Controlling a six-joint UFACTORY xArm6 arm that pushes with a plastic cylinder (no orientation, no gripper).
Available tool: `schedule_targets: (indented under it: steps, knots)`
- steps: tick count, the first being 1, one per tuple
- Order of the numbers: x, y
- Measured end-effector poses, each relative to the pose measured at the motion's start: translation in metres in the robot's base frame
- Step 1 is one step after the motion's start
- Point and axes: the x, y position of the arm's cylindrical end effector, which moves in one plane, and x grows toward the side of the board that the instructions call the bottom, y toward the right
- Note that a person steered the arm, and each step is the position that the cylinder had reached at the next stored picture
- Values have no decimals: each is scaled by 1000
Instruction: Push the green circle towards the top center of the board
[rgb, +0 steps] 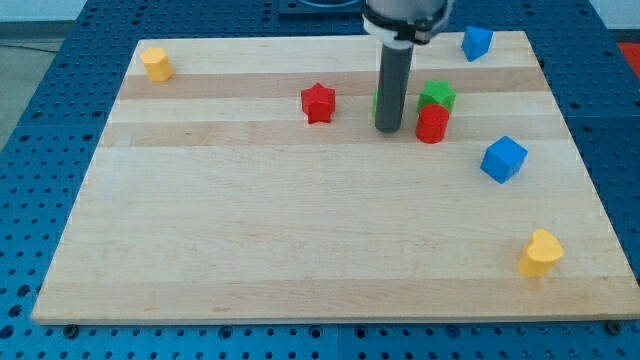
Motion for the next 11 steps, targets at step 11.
schedule_targets:
  steps: [11]
  knots:
    - [-106,-66]
